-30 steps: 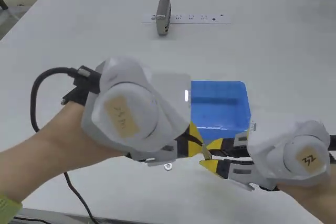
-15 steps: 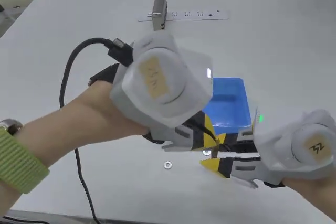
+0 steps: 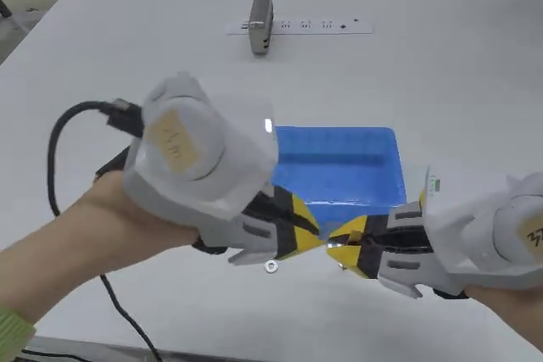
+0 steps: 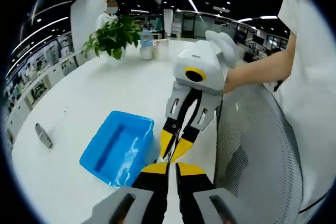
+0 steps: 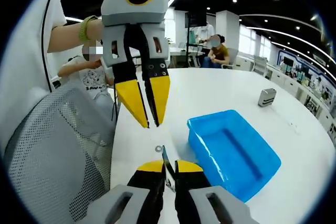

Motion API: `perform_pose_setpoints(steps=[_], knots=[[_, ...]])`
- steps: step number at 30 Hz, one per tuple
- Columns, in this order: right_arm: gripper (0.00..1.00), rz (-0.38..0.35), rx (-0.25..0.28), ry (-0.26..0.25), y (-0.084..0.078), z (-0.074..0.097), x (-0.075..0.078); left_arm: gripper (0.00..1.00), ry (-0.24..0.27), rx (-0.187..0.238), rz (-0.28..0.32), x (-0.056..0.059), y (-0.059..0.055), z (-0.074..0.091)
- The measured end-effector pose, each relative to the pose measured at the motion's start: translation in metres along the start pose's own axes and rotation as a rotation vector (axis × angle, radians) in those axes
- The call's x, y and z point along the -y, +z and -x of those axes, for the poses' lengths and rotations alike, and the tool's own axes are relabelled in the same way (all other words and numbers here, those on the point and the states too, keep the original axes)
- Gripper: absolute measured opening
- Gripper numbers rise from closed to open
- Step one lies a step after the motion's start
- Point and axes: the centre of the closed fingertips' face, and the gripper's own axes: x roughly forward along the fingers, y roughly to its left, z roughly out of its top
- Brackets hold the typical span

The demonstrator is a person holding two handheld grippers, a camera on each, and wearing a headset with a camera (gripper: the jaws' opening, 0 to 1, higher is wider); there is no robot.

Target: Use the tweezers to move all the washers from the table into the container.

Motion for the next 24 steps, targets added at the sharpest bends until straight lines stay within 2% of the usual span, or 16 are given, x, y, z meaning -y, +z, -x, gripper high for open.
perform_pose_setpoints(steps=[2,3,4,5,6,7,9,10,12,14,16,18,21,24], knots=[[0.03,0.025,-0.004,-0.020,-0.004,0.000,0.003,0.03,0.065,0.069,0.085,-0.002,-0.001,0.014],[0.03,0.028,-0.006,-0.023,-0.005,-0.001,0.004,0.04,0.079,0.084,0.100,-0.002,-0.001,0.016],[0.03,0.025,0.006,-0.030,-0.005,0.000,0.007,0.06,0.154,0.164,0.163,-0.005,0.000,0.029],[0.03,-0.012,0.013,-0.018,-0.004,-0.001,0.007,0.09,0.203,0.220,0.229,-0.006,0.000,0.040],[0.03,-0.009,0.013,-0.017,-0.004,-0.001,0.006,0.13,0.247,0.255,0.266,-0.008,0.000,0.047],[0.03,-0.005,0.015,-0.016,-0.004,-0.002,0.005,0.14,0.316,0.293,0.301,-0.011,-0.004,0.058],[0.03,0.008,0.019,-0.020,-0.003,-0.004,0.005,0.15,0.421,0.326,0.340,-0.016,-0.012,0.071],[0.02,0.011,0.021,-0.038,-0.003,-0.003,0.007,0.17,0.480,0.338,0.350,-0.017,-0.017,0.079],[0.02,-0.049,0.045,-0.038,-0.003,-0.004,0.008,0.26,0.563,0.323,0.337,-0.017,-0.026,0.089],[0.01,-0.084,0.060,-0.040,-0.002,-0.003,0.010,0.34,0.605,0.324,0.329,-0.015,-0.028,0.096],[0.01,-0.101,0.058,-0.067,-0.003,-0.002,0.016,0.42,0.628,0.337,0.337,-0.012,-0.029,0.101],[0.01,-0.148,0.071,-0.061,-0.002,-0.002,0.014,0.48,0.657,0.376,0.370,-0.011,-0.030,0.107],[0.01,-0.182,0.062,-0.102,-0.001,0.001,0.017,0.61,0.697,0.433,0.387,-0.013,-0.033,0.113],[0.01,-0.194,0.044,-0.151,0.002,0.005,0.019,0.74,0.710,0.445,0.411,-0.020,-0.038,0.115]])
